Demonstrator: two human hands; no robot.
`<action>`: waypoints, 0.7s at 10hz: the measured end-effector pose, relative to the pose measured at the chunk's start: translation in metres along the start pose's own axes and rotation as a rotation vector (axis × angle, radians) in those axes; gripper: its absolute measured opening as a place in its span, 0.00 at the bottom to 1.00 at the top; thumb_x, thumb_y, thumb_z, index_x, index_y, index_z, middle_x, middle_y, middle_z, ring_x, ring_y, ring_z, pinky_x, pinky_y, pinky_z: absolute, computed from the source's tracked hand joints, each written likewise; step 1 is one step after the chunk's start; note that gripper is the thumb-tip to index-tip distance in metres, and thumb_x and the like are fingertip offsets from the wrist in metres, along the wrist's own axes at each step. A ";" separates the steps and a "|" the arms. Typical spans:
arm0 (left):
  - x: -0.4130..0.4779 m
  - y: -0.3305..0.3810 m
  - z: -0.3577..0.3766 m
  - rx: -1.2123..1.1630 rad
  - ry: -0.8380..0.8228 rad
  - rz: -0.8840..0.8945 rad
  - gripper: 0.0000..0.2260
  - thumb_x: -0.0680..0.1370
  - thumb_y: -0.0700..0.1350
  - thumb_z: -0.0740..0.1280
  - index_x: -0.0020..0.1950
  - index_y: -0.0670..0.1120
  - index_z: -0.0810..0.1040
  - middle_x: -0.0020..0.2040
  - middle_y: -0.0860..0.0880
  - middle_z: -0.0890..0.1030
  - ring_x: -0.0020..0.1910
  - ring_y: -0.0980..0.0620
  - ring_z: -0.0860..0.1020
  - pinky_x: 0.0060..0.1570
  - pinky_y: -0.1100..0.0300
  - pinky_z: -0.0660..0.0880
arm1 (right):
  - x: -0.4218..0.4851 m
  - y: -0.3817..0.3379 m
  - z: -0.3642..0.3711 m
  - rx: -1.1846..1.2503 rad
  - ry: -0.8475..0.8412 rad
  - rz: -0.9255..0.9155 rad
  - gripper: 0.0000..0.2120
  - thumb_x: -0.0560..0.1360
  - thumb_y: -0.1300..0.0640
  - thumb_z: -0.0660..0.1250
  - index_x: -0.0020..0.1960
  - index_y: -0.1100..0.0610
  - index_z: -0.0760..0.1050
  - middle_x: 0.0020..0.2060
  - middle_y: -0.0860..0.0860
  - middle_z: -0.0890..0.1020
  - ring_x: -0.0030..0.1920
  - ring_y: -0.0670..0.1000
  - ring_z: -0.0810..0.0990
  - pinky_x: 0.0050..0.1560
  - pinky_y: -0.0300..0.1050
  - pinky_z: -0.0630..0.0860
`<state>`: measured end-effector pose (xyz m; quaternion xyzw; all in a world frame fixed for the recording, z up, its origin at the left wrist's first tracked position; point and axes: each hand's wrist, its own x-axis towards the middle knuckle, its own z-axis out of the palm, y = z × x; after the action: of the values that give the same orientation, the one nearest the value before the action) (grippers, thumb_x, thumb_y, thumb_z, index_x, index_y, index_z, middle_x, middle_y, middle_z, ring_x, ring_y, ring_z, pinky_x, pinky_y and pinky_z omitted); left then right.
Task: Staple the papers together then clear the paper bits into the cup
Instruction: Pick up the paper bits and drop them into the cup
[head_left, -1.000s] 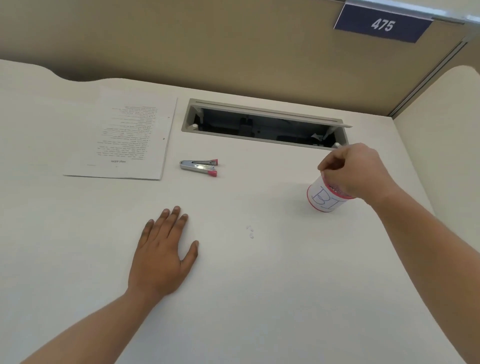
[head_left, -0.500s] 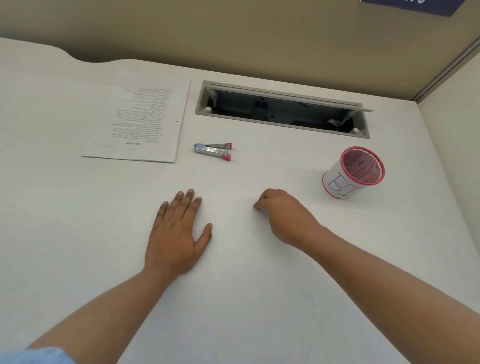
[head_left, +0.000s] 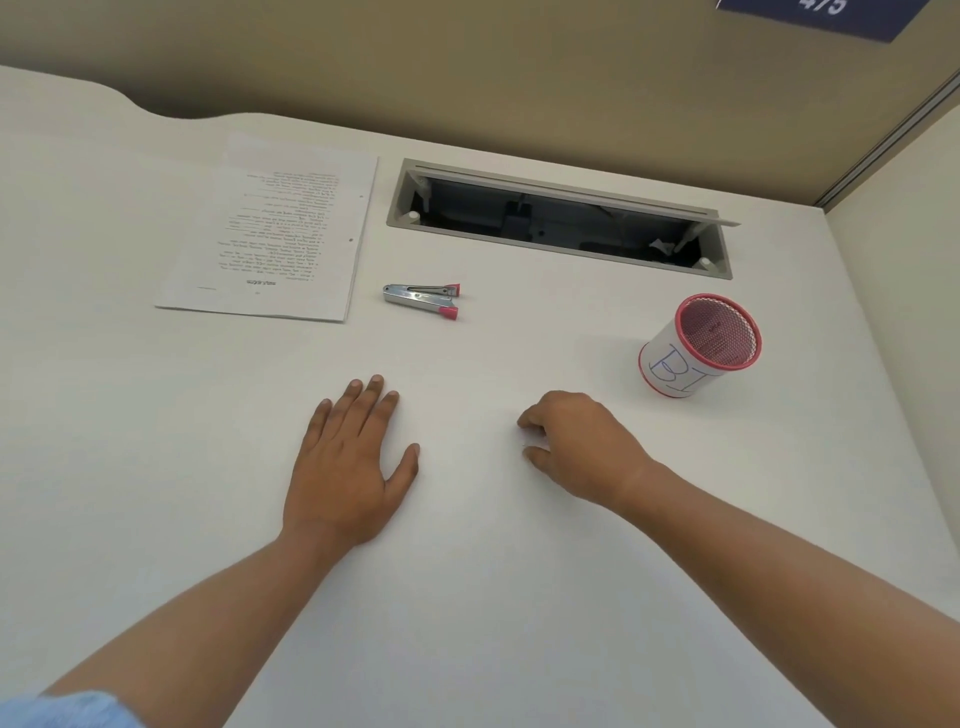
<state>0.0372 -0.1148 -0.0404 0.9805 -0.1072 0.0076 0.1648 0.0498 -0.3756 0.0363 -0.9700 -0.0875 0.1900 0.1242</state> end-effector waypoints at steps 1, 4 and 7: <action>0.000 0.000 0.000 -0.001 0.001 0.001 0.30 0.79 0.61 0.54 0.77 0.47 0.66 0.80 0.49 0.64 0.80 0.50 0.59 0.79 0.48 0.53 | 0.003 -0.007 0.005 -0.083 0.025 -0.011 0.11 0.77 0.54 0.65 0.56 0.57 0.79 0.50 0.54 0.79 0.51 0.57 0.78 0.48 0.47 0.73; 0.000 -0.001 0.001 0.002 0.000 0.002 0.30 0.79 0.61 0.54 0.77 0.47 0.66 0.80 0.49 0.64 0.80 0.50 0.59 0.79 0.47 0.54 | 0.012 -0.026 0.007 -0.272 0.045 0.058 0.11 0.65 0.72 0.57 0.32 0.58 0.69 0.27 0.52 0.72 0.31 0.57 0.71 0.27 0.44 0.61; -0.001 -0.001 0.001 0.008 0.000 0.004 0.30 0.79 0.61 0.54 0.77 0.48 0.66 0.80 0.49 0.63 0.80 0.50 0.59 0.79 0.48 0.53 | 0.015 -0.040 0.004 -0.217 0.089 0.187 0.18 0.66 0.72 0.62 0.29 0.56 0.56 0.25 0.51 0.63 0.25 0.51 0.58 0.24 0.43 0.52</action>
<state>0.0368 -0.1141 -0.0418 0.9810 -0.1089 0.0081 0.1606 0.0568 -0.3333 0.0390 -0.9890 -0.0112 0.1471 0.0039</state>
